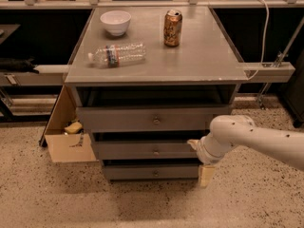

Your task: Open middle drawer

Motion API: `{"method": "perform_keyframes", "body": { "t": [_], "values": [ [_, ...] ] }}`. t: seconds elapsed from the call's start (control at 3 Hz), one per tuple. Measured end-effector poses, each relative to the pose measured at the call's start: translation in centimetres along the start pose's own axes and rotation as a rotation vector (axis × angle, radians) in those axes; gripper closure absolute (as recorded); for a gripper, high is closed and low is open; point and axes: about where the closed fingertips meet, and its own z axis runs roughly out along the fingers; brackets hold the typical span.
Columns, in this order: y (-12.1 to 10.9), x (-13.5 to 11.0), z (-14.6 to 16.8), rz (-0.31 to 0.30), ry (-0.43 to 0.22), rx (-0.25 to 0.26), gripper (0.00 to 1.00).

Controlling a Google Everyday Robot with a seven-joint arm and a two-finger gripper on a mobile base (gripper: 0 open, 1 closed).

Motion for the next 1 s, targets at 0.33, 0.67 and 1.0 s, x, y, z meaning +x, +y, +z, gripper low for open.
{"method": "perform_keyframes", "body": {
  "t": [0.33, 0.67, 1.0],
  "values": [
    [-1.5, 0.8, 2.9, -0.012, -0.024, 0.027, 0.00],
    [-3.2, 1.3, 5.0, -0.032, -0.036, 0.083, 0.00],
    [-5.0, 1.6, 7.0, -0.041, -0.025, 0.116, 0.00]
  ]
}}
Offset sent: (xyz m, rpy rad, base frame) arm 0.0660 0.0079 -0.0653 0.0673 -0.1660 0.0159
